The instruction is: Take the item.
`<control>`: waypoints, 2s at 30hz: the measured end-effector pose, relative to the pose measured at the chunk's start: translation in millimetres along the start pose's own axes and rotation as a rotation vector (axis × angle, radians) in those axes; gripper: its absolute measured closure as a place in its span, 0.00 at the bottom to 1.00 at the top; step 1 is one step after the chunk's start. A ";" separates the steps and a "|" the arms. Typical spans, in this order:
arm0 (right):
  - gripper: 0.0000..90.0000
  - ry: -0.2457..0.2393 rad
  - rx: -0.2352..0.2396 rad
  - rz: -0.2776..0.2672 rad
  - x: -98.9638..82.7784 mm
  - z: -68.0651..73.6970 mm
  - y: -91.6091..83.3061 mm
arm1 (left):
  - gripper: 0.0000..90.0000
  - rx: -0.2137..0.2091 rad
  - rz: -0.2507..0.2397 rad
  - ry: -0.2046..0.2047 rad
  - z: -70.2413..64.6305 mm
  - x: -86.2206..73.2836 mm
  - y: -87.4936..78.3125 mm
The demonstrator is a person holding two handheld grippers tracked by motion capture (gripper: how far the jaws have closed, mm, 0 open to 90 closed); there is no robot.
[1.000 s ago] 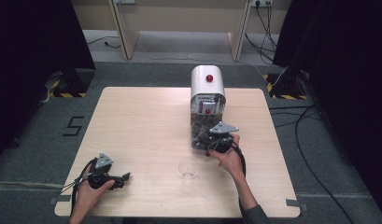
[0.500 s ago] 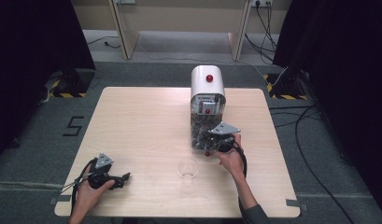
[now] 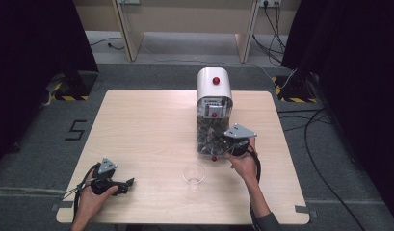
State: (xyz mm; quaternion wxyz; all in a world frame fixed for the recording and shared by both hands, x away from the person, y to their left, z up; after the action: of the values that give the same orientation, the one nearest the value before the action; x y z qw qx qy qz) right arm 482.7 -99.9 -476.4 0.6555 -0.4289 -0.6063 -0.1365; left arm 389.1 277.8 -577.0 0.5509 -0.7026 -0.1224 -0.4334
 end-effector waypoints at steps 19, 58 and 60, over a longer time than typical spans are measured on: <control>0.99 -0.064 0.024 -0.066 22.5 18.7 -19.2 | 0.00 0.000 0.000 0.000 0.0 0.0 0.0; 0.99 -0.195 0.142 -0.172 53.1 82.1 -86.6 | 0.00 0.000 0.000 0.000 0.0 0.0 0.0; 0.99 -0.204 0.147 -0.171 53.4 85.8 -88.4 | 0.00 0.000 0.000 0.000 0.0 0.0 0.0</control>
State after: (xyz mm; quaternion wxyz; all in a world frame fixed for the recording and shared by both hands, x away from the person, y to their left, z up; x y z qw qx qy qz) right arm 374.8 -71.8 -401.5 0.6063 -0.3379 -0.7125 -0.1029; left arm 389.0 277.8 -576.9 0.5509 -0.7027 -0.1222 -0.4333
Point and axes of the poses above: each handheld gripper's, and its own axes: y roughly forward along the jaws, x roughly out of its top, z roughly to its left, the point moved 7 cm from there along y, roughly forward along the jaws, and after that the axes turned 1 degree about -z, right-handed, at the moved point
